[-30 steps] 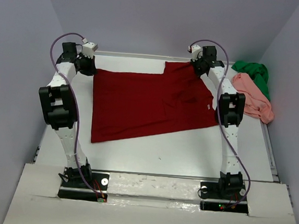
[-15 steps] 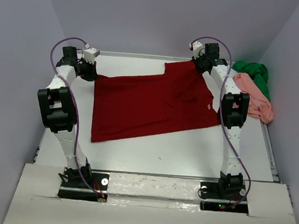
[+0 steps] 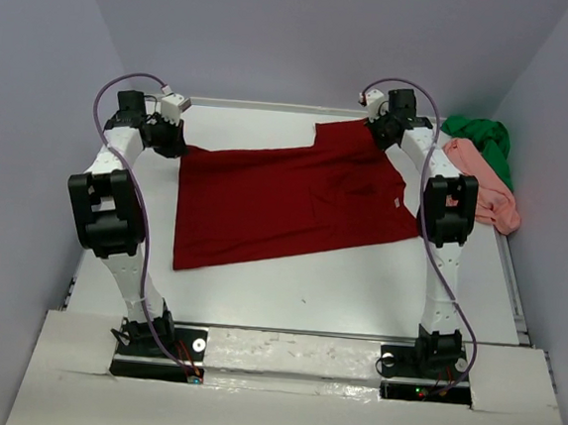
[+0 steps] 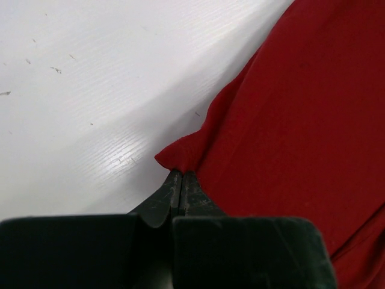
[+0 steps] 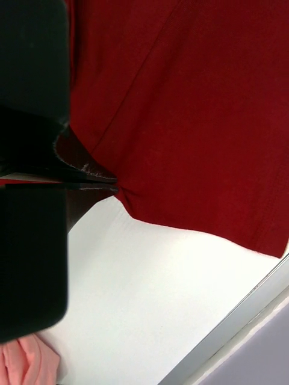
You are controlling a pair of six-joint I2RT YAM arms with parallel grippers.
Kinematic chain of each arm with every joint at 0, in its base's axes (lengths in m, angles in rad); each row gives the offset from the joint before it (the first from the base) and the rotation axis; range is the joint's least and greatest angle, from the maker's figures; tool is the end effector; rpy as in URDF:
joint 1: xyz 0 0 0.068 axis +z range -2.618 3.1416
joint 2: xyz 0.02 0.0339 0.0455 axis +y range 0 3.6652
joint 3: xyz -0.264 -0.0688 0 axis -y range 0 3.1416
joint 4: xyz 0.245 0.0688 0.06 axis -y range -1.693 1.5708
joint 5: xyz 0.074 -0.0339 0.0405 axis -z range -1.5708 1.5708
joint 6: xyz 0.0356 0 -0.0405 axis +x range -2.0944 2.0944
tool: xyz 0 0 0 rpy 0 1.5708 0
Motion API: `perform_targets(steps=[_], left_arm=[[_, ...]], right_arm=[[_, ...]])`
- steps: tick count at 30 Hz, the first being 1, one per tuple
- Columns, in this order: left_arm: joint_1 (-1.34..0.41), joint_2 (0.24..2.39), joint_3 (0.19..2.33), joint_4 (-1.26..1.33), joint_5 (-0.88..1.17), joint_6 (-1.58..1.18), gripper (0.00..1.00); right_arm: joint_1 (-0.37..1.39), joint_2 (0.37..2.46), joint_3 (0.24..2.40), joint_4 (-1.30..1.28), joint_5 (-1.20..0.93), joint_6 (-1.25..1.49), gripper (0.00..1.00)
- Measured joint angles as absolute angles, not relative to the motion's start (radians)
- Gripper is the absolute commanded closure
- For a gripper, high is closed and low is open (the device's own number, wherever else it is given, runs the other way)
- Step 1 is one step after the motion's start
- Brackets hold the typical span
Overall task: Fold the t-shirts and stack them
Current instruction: Grap the side of the flattened tshirt furthest away from the robot with both arms, then fold the other side of the tshirt into a rectangle
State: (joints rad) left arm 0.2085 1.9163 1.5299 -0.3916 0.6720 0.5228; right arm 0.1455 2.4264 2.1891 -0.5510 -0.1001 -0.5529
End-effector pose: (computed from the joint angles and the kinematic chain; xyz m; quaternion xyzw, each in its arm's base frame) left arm 0.4268 0.0676 0.2537 0.2620 0.8402 -0.1537 0.4492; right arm 0.5424 0.0831 0.2097 -0.3338 0.8610 -0.0318 0.3823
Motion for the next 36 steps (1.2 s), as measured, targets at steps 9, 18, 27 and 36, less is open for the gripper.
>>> perform_targets(steps=[9,18,27,36], left_arm=[[0.208,1.893,1.493,-0.416,0.698,0.553,1.00],[0.208,1.876,1.474,-0.448,0.713,0.577,1.00],[0.211,1.816,1.479,-0.516,0.714,0.632,1.00],[0.224,1.805,1.483,-0.584,0.699,0.714,1.00]], right_arm=[[0.146,2.356,2.134,-0.548,-0.093,-0.553,1.00],[0.146,2.329,2.073,-0.546,-0.073,-0.571,1.00],[0.146,2.328,2.030,-0.545,-0.059,-0.580,1.00],[0.152,2.327,2.025,-0.545,-0.057,-0.580,1.00]])
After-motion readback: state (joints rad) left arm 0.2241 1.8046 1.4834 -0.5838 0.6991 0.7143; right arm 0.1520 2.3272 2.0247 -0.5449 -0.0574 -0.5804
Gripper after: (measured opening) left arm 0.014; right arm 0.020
